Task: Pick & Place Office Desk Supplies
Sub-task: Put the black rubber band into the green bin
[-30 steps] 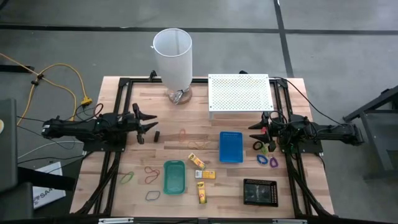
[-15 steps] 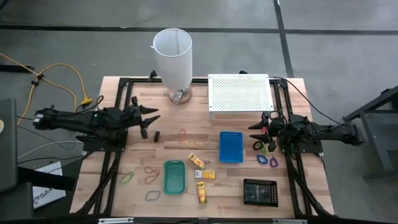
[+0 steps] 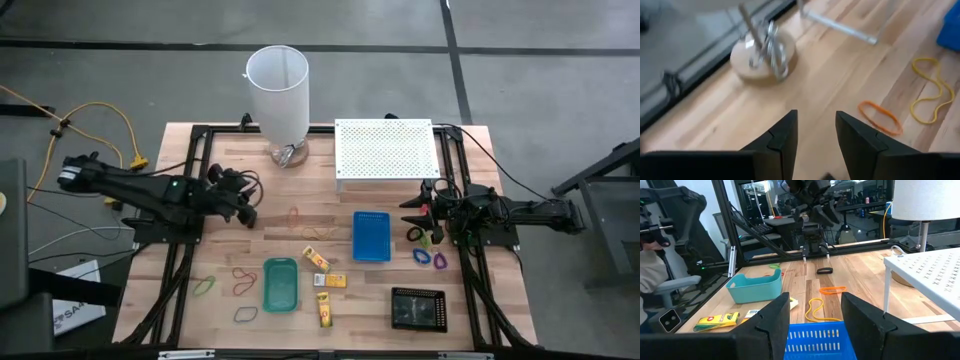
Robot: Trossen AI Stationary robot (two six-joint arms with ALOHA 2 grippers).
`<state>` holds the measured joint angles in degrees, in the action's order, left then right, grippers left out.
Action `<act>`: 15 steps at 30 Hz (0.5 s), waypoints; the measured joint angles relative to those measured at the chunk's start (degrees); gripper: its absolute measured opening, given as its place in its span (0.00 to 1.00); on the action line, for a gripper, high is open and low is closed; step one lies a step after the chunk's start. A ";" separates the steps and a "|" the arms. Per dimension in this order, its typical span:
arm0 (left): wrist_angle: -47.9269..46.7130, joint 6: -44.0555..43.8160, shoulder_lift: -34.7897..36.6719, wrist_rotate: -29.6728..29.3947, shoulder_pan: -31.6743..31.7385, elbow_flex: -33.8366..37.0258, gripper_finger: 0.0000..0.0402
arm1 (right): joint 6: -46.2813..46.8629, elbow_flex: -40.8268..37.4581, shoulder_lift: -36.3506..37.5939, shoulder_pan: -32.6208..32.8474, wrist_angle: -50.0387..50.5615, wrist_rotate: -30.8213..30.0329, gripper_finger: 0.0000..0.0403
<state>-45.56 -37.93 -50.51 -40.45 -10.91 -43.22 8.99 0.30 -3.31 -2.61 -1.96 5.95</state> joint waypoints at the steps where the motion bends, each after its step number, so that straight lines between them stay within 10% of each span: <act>1: -2.40 -2.66 -1.61 0.75 -0.28 -1.46 0.31 | -0.02 0.00 0.00 0.00 0.00 0.00 0.41; 15: -24.41 -28.19 -15.61 11.98 -1.28 -10.52 0.31 | 0.00 0.02 -0.02 -0.02 0.00 0.00 0.41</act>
<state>-69.97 -66.12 -66.12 -28.47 -12.19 -53.74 8.99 0.32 -3.33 -2.63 -1.96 5.96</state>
